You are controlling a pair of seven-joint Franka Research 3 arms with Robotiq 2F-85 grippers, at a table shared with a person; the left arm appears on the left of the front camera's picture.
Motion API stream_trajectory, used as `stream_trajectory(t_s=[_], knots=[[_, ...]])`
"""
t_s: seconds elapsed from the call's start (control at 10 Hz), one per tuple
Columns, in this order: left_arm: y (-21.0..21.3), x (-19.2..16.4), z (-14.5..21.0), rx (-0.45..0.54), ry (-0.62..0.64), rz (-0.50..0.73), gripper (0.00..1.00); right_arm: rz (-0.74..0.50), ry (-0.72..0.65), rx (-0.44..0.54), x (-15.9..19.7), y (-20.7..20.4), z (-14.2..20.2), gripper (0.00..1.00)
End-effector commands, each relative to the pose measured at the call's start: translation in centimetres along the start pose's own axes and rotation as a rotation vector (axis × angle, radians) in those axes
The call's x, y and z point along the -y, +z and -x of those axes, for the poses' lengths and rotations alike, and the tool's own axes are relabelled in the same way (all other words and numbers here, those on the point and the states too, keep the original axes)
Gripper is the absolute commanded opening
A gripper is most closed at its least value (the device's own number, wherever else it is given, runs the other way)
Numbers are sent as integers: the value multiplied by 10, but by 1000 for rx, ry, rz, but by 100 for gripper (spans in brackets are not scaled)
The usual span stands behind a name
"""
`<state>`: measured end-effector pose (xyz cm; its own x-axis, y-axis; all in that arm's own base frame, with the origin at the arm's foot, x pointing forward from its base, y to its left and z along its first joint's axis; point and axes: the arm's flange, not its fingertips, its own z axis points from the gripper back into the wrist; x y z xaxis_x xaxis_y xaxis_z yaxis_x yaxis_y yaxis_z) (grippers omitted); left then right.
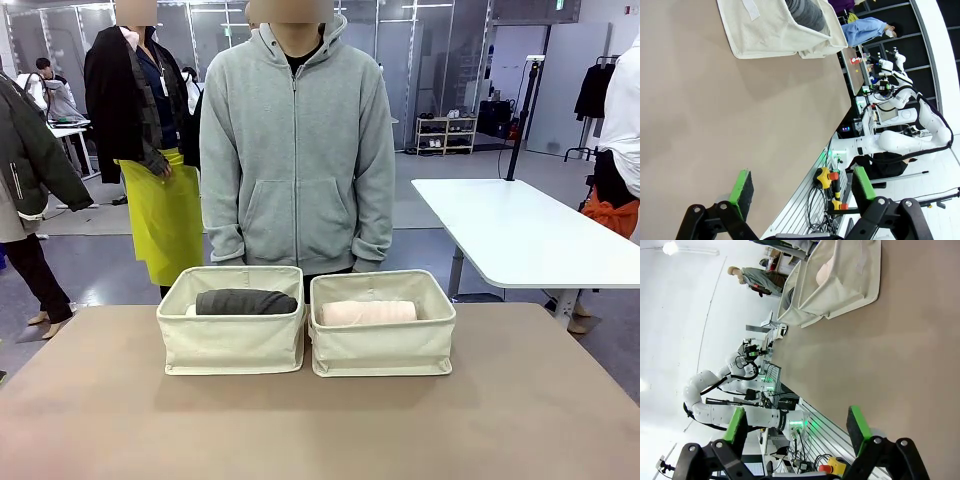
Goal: Divide the towels into two baskets.
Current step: Pick up one hotel-folded towel from the bottom of the table and place it in the Fabric basket indicated by the person.
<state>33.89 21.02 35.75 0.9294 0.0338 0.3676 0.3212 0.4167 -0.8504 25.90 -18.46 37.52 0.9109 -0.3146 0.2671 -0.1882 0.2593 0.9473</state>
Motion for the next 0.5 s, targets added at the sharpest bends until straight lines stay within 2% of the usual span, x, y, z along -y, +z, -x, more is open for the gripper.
stream_trajectory(t_s=[0.0, 0.4], knots=[[3, 2, 1, 13, -3, 2, 100, 6, 11, 10, 0, -1, -3, 100], [3, 2, 1, 13, -3, 2, 100, 6, 11, 10, 0, -1, -3, 100]])
